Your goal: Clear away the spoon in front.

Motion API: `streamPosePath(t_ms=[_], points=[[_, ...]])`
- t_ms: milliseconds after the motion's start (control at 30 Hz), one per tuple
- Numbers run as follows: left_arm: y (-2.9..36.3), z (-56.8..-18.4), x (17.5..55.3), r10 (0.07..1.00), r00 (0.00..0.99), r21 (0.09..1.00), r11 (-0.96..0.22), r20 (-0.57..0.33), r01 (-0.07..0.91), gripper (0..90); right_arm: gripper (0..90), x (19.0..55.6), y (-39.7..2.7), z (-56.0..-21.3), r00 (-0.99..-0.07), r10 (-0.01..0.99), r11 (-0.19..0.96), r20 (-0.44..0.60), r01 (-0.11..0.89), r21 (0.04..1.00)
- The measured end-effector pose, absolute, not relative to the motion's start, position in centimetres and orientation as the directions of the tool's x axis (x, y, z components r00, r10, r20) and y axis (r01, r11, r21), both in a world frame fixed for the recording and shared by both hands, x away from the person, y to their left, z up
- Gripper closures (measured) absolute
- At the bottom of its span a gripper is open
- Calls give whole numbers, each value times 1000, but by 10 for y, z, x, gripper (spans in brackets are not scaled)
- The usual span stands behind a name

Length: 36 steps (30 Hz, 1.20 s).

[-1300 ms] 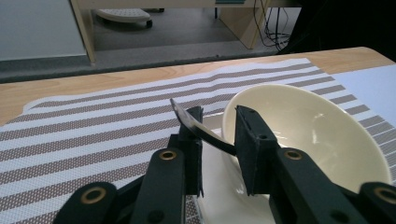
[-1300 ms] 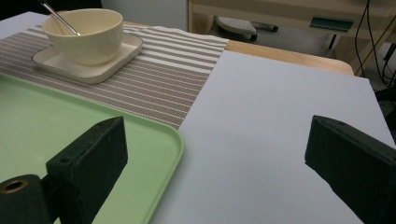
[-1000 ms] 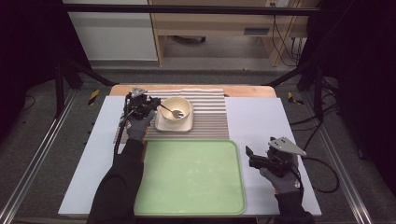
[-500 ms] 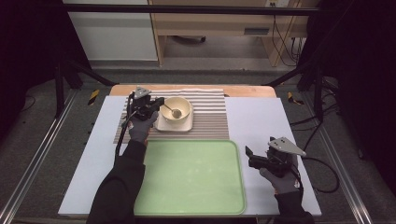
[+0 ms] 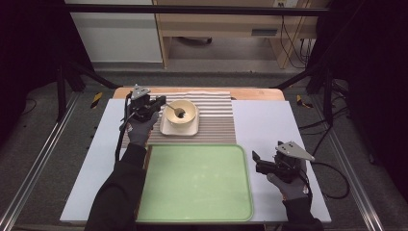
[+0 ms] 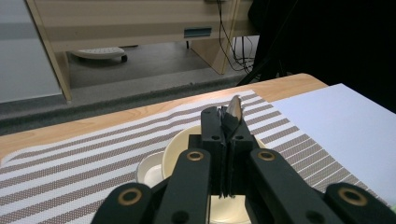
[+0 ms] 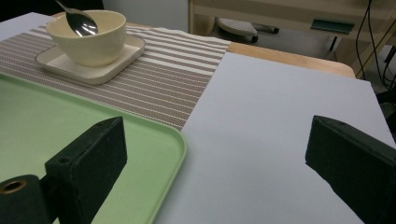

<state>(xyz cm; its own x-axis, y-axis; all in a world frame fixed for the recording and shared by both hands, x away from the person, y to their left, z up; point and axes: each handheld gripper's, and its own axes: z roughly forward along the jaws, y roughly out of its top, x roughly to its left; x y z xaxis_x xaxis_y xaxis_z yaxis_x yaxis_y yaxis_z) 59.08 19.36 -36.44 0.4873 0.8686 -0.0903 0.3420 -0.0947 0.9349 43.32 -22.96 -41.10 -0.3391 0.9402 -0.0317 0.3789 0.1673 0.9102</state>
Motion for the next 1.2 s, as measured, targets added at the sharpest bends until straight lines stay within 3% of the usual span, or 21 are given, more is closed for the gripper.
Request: streamPosePath(t_ms=[600,1200], points=[[197,-329,552,834,545,952,-92,-87,292,885,52,433,-228,-411,-343,938,177,-41,376,910],[194,-326,486,763,644,951,-152,-60,268,885,51,433,-227,-411,-346,937,183,-45,376,908]])
